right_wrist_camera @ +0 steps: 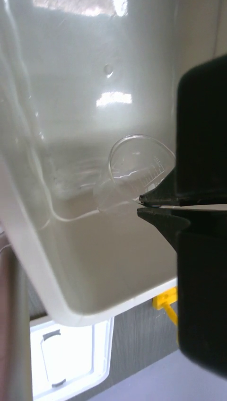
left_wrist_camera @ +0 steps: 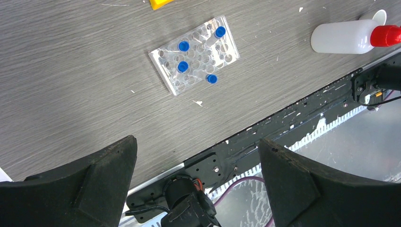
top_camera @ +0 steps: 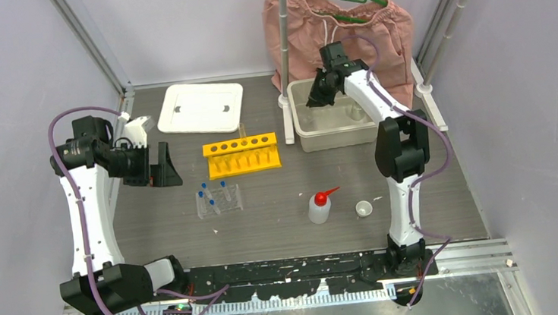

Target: Organize the chemistry lab equipment

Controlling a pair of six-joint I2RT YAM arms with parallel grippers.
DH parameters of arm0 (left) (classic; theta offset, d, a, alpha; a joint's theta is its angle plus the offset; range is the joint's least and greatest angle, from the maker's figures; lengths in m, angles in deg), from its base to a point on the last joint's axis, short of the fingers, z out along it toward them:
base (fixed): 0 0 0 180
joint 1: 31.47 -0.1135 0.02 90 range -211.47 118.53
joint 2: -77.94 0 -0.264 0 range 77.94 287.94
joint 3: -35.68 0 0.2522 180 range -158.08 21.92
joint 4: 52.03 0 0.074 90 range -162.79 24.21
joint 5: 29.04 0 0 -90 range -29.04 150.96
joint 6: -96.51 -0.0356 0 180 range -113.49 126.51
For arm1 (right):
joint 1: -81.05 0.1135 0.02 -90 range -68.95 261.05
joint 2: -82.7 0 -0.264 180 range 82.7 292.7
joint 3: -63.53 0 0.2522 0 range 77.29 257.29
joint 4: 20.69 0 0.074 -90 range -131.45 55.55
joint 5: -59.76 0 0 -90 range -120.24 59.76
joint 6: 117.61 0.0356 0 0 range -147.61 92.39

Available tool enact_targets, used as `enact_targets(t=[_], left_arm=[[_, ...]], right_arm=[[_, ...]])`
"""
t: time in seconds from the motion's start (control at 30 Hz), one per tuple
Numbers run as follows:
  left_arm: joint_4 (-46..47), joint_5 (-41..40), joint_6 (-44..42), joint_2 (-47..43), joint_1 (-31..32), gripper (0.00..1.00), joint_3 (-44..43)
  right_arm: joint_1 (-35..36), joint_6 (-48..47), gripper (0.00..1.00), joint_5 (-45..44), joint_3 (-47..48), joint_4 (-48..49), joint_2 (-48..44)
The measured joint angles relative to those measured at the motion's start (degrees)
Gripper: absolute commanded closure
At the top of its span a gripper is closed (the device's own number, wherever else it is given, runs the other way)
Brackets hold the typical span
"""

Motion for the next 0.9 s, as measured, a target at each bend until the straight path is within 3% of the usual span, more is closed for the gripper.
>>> enact_targets(t=[0.27,0.57,0.73,0.9], left_arm=[[-0.02,0.00,-0.02,-0.02,0.00,0.00,0.00],[-0.02,0.00,-0.02,-0.24,0.00,0.00,0.00],[-0.02,0.00,-0.02,-0.55,0.00,0.00,0.00],[-0.02,0.00,-0.02,-0.79,0.00,0.00,0.00]], right_arm=[[0.04,0.33,0.97,1.27,-4.46,7.45,1.60],[-0.11,1.62,0.46,0.11,-10.25,12.79,1.46],[0.22,1.40,0.30,-2.47,-12.55,11.80,0.22],[0.66,0.76,0.15,-6.01,-13.31,9.92,-6.95]])
